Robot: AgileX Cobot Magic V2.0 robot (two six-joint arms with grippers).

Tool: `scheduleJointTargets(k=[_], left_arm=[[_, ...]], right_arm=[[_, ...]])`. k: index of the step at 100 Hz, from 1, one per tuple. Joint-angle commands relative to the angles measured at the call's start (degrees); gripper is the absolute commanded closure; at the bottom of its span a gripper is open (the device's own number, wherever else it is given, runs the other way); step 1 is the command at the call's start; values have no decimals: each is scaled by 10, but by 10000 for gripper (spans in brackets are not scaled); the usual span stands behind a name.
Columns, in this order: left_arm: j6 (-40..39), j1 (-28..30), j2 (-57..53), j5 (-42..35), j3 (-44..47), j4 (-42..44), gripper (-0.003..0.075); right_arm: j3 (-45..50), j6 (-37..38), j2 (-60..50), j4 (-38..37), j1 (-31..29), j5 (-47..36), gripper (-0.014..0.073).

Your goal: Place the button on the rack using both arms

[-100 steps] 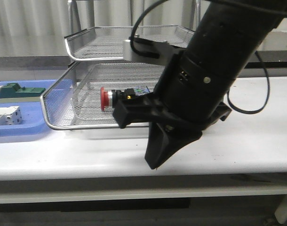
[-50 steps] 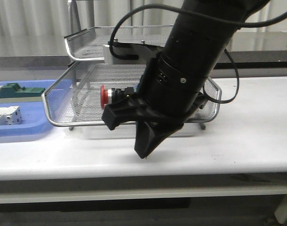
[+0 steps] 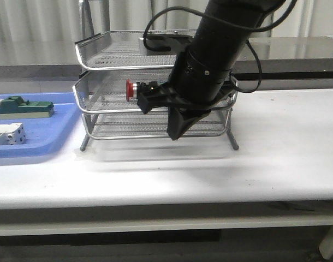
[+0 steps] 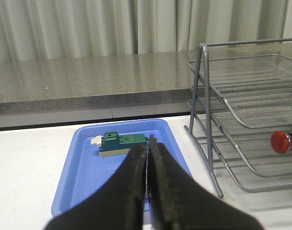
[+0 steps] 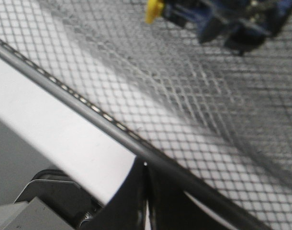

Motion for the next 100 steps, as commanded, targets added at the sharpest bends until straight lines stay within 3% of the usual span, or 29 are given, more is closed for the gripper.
scheduleJointTargets(k=[1, 68, 100], left_arm=[[-5, 2, 4, -42, -16, -8, 716], [-5, 2, 4, -42, -16, -8, 716], [-5, 2, 4, -42, -16, -8, 716]], right_arm=[[-40, -4, -19, -11, -15, -33, 658], [-44, 0, -75, -6, -27, 44, 658], [83, 5, -226, -10, -118, -5, 658]])
